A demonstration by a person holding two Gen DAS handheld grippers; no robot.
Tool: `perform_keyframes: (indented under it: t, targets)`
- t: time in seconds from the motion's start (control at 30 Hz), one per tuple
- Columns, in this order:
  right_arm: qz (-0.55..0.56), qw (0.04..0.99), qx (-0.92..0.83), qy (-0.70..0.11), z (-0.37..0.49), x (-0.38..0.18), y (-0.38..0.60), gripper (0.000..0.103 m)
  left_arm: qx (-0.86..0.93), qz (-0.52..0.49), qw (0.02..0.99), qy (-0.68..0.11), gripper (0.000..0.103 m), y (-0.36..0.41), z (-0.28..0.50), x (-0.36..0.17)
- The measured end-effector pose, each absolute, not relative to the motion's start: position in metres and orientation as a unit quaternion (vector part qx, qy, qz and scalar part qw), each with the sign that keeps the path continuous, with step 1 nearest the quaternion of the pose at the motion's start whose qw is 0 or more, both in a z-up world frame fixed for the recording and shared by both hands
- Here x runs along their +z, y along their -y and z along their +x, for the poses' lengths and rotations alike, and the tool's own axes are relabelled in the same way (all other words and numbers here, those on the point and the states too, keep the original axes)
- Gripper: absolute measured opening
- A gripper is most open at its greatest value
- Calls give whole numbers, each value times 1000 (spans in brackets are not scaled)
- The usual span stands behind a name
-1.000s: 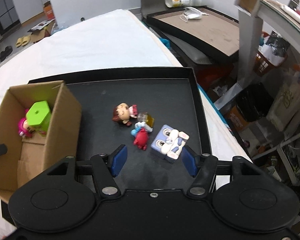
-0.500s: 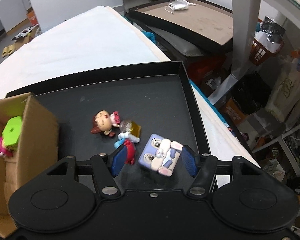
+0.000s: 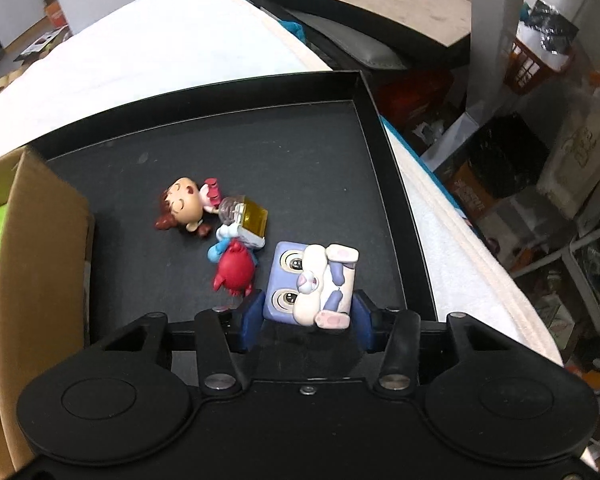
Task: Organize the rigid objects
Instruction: 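Reach the right gripper to the lavender cube figure and grasp it, then carry the lavender cube figure with the right gripper and drop it into the box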
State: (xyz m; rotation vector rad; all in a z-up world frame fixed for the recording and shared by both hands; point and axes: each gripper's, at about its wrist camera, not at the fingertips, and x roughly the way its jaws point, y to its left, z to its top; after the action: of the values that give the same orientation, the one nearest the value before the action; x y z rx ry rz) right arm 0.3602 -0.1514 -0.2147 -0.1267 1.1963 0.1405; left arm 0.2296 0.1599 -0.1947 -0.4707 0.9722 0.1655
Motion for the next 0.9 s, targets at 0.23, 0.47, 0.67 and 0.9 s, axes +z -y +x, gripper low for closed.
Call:
perform_keyframes:
  t: [0.23, 0.47, 0.67, 0.9]
  targets:
    - [-60, 829, 81, -550, 354, -192, 150, 44, 78, -223, 855, -462, 23, -159, 229, -194]
    - [-72, 839, 103, -530, 345, -165, 139, 44, 73, -227, 856, -459, 23, -160, 224, -191]
    - [-77, 848, 121, -511, 338, -142, 124, 44, 69, -225, 857, -458, 23, -160, 217, -189]
    - [-83, 855, 139, -493, 326, -119, 103, 44, 68, -229, 855, -460, 23, -159, 213, -192]
